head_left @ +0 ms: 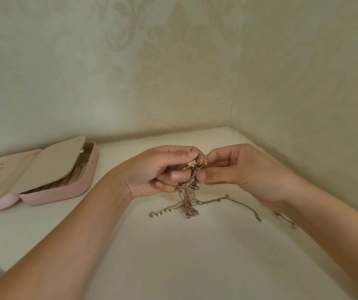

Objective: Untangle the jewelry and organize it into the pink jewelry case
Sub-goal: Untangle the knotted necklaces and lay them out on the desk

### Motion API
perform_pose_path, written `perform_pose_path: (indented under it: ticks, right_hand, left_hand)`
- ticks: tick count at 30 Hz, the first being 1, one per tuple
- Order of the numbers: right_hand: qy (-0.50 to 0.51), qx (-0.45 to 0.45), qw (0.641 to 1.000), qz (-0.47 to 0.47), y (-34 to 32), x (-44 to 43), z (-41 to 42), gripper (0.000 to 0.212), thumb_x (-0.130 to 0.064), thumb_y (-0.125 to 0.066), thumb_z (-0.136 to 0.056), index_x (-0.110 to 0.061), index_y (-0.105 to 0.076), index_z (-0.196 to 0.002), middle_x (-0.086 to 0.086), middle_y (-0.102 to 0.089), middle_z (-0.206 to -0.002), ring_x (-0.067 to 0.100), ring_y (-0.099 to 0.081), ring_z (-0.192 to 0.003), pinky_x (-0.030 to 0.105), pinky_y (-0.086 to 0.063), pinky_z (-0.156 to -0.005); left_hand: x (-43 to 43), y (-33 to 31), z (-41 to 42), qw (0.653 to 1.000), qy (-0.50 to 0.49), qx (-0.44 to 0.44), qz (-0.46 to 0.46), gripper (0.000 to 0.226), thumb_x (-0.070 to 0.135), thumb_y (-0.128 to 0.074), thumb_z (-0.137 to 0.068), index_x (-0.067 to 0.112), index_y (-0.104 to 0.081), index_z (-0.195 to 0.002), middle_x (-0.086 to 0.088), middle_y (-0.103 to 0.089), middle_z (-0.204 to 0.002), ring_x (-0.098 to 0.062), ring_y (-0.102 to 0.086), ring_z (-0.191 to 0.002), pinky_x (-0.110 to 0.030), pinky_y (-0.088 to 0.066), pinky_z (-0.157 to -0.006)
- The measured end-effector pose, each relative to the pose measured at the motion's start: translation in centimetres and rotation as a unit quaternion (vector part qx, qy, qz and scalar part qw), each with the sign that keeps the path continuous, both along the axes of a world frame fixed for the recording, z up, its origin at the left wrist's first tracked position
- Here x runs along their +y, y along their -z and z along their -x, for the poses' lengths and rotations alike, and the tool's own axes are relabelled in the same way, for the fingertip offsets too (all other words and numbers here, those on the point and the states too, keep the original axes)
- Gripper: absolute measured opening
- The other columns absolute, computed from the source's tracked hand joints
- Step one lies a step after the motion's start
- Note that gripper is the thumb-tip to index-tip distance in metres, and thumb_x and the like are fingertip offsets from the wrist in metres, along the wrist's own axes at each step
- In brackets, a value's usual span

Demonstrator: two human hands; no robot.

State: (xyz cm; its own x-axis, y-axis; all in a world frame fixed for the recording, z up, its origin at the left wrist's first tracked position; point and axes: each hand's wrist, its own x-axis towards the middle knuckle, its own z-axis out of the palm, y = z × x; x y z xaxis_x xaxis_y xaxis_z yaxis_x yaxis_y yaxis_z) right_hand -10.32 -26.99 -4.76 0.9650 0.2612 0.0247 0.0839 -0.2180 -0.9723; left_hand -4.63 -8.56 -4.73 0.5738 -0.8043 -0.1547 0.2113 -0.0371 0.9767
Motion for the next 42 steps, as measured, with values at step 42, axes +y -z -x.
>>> perform_pose_path:
  ticks: [42]
  right_hand:
    - [0.01, 0.078, 0.924, -0.373, -0.5, -0.7, -0.9, 0.016, -0.016, -0.064, -0.071, -0.008, -0.066, -0.084, 0.01, -0.064, -0.089, 0.021, -0.061, -0.086, 0.034, -0.054, -0.085]
  left_hand:
    - [0.7, 0.0, -0.7, 0.984, -0.043, -0.061, 0.161, 0.05, 0.027, -0.092, -0.053, 0.023, -0.043, -0.059, 0.005, -0.06, -0.076, -0.003, -0.038, -0.054, -0.011, -0.036, -0.043]
